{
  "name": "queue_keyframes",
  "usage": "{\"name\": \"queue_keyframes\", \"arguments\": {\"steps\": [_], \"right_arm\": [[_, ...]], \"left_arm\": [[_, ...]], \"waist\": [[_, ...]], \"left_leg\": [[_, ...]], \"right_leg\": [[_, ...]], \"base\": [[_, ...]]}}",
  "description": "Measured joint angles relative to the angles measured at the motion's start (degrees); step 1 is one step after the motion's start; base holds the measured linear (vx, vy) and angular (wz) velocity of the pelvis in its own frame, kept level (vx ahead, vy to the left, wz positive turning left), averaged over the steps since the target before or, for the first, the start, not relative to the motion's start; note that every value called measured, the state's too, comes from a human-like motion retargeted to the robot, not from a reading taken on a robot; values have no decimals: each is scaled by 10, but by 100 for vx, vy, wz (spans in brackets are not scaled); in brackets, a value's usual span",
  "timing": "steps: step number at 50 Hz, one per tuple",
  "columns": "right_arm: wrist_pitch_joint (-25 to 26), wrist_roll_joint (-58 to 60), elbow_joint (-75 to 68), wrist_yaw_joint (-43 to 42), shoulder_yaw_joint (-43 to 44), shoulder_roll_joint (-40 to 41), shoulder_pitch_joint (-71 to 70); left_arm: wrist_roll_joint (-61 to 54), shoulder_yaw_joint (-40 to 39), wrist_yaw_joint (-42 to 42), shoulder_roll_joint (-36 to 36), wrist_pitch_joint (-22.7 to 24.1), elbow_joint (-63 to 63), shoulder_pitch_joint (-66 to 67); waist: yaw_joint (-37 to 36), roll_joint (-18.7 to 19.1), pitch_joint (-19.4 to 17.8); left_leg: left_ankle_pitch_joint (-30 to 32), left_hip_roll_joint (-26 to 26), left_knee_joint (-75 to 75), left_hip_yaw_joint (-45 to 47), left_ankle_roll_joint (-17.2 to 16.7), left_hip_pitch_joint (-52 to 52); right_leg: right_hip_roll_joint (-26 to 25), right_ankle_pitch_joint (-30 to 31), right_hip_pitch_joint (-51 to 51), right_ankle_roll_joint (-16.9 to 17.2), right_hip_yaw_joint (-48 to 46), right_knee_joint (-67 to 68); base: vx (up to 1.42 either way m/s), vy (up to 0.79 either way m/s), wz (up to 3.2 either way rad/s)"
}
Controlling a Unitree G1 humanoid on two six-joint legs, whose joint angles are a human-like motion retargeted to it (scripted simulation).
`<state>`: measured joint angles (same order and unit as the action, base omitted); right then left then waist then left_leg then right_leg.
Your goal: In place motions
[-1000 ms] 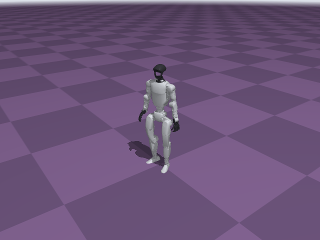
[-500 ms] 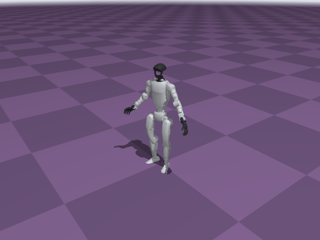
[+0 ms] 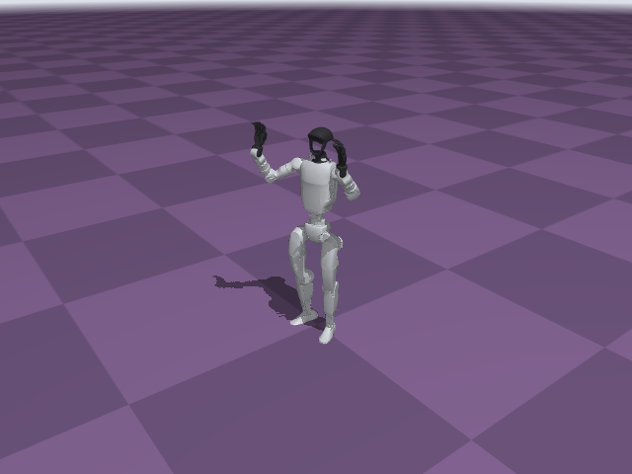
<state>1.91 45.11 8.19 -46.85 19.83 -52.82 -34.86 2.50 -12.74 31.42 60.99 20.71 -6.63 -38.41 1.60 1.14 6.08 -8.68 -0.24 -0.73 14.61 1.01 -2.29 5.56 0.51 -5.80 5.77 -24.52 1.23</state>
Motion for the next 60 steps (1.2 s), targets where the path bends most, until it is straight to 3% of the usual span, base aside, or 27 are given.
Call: {"name": "queue_keyframes", "arguments": {"steps": [5,9,15,17,20,22,24,26,28,29,38,41,45,48,55,60], "right_arm": [[-102,196,84,-78,-49,-84,-22],[-91,195,77,-105,-50,-72,-24],[8,84,-11,-104,18,35,-2],[20,26,-50,-110,36,71,-2],[24,-74,-103,-121,58,119,-9],[29,-145,-125,-127,69,144,-15],[39,-196,-135,-118,74,163,-25],[44,-224,-129,-98,72,171,-34],[38,-221,-112,-84,60,165,-36],[33,-206,-100,-83,50,156,-35],[-24,114,64,-47,-88,-15,-42],[-23,162,95,-72,-126,-47,-61],[-10,160,78,-104,-121,-25,-62],[15,119,34,-105,-86,13,-42],[80,-17,-81,-136,16,110,-14],[90,-124,-90,-133,66,178,-19]], "left_arm": [[278,51,136,44,18,95,-45],[328,49,225,28,9,89,-49],[82,-29,85,-53,-40,-23,-1],[-35,-54,-2,-75,-90,-64,10],[-211,-82,-112,-112,-206,-108,17],[-318,-97,-162,-136,-245,-122,19],[-410,-106,-153,-145,-208,-125,25],[-439,-104,-93,-141,-107,-117,29],[-386,-95,-28,-125,-18,-103,33],[-342,-90,-8,-112,4,-93,34],[39,37,88,-10,97,51,-34],[187,84,97,9,82,83,-72],[308,105,146,6,-20,74,-95],[237,79,127,-19,-42,34,-76],[-134,-15,-9,-84,-88,-61,-8],[-294,-79,4,-137,-86,-80,16]], "waist": [[1,3,1],[-2,3,0],[0,3,9],[1,4,11],[3,5,13],[4,5,15],[5,5,14],[5,5,11],[4,3,10],[4,3,10],[6,5,15],[3,5,12],[-1,6,5],[-1,5,6],[3,3,9],[5,6,9]], "left_leg": [[-2,0,0,0,0,-1],[-3,0,0,3,0,-3],[-2,1,2,5,-1,-2],[-3,1,2,5,-1,-2],[-3,1,1,5,-1,-3],[-4,1,1,5,0,-3],[-4,1,1,5,0,-4],[-4,0,1,5,0,-5],[-4,0,1,4,0,-5],[-4,0,1,3,0,-4],[-2,-1,1,0,-1,2],[-3,-1,0,0,-1,0],[-2,0,0,1,0,-4],[-1,-1,0,0,-1,-2],[1,-3,1,-1,-2,1],[1,-3,1,0,-1,-1]], "right_leg": [[-1,-1,-1,1,1,0],[0,-1,-1,1,3,1],[-1,-1,1,1,4,-1],[-1,-2,1,1,4,-1],[-1,-2,1,1,4,0],[-1,-2,0,2,4,0],[-2,-3,-1,2,5,0],[-2,-3,-2,2,5,0],[-1,-3,-3,2,4,0],[-1,-3,-2,2,3,-1],[-1,-4,1,3,-1,-1],[-1,-4,-2,3,0,-1],[-2,-3,-4,2,1,0],[-1,-3,-2,1,1,0],[2,-2,-1,0,-1,-1],[2,-2,-1,0,1,0]], "base": [[0,0,0],[0,0,0],[0,0,0],[0,0,0],[0,0,0],[0,0,0],[0,0,0],[0,0,0],[0,0,0],[0,0,0],[0,0,0],[0,0,0],[0,0,0],[0,0,0],[0,0,0],[0,0,0]]}}
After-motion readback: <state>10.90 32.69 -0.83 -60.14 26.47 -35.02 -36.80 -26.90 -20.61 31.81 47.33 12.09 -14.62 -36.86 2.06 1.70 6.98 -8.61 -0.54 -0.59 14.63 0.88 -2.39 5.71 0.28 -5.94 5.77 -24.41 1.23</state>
